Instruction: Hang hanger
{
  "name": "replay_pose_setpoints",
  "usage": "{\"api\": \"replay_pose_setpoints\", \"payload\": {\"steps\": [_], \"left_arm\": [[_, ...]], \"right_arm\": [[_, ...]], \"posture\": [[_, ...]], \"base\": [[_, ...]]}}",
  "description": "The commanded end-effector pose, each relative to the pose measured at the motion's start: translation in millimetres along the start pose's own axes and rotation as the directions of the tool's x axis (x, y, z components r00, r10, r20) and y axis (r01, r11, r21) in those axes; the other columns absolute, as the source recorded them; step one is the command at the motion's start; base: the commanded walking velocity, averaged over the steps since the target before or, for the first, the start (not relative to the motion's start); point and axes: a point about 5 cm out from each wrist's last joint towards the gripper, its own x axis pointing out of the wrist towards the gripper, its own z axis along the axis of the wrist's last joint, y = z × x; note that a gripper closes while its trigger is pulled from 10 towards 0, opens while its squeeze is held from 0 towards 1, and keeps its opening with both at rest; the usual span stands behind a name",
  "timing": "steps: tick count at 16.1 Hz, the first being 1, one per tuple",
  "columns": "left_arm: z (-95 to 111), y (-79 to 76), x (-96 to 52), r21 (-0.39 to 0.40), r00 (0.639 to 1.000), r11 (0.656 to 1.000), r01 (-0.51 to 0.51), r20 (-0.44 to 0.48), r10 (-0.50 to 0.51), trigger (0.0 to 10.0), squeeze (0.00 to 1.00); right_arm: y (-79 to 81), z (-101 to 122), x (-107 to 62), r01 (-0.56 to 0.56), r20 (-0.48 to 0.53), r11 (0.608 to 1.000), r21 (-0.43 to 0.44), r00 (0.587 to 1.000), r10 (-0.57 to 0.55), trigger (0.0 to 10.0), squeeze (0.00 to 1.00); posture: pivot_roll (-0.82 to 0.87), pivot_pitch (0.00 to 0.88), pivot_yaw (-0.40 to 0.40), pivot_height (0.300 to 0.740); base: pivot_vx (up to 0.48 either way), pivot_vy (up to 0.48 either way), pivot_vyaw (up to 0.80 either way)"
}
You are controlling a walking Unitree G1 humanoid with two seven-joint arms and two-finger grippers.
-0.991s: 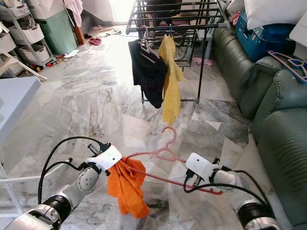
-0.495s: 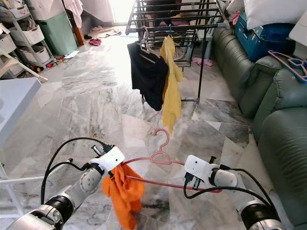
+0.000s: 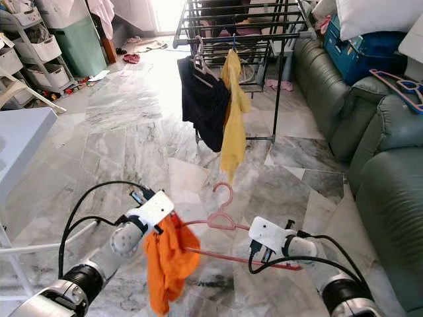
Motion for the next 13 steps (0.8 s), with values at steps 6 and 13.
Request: {"api": "replay_pose_setpoints", "payload": {"steps": [6,13], "left_arm": [[5,7.6,-2.3,-0.03,0.999,0.999,-0.02,0.034,0.021,10.0,0.0],[-27,18.4,-12.6,0.054,0.99,0.996,-0.069,-0.122,0.075,10.0,0.0]], "right_arm": [[-14.6,-1,4.2,0.138,-0.057,0.976,0.168,0.99,-0.13,10.0,0.0],[-28.4,-15,-7.2,0.152,-0.045,0.837,0.526,0.987,-0.151,10.0,0.0]], "posture": [[-0.1,0.0,0.091,0.74],[-0.1,0.0,0.09,0.74]], "base": [[0.0,0.0,0.0],[0.0,0.0,0.0]]}}
